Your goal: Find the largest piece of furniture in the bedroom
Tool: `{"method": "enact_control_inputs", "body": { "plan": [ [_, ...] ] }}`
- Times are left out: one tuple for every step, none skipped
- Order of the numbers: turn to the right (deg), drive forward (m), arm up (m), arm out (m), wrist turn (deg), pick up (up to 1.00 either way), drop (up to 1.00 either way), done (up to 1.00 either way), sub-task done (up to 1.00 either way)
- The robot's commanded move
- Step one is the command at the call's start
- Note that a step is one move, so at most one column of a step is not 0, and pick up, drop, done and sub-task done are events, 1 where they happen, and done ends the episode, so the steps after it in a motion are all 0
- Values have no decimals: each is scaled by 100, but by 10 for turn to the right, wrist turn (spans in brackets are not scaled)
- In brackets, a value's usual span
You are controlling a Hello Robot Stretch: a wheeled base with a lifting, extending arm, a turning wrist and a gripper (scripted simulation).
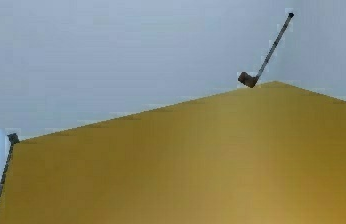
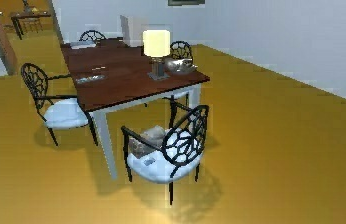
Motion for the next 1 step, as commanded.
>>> {"method": "enact_control_inputs", "body": {
  "plan": [
    [-450,0,0,0,0,0,0,0,0]
  ]
}}
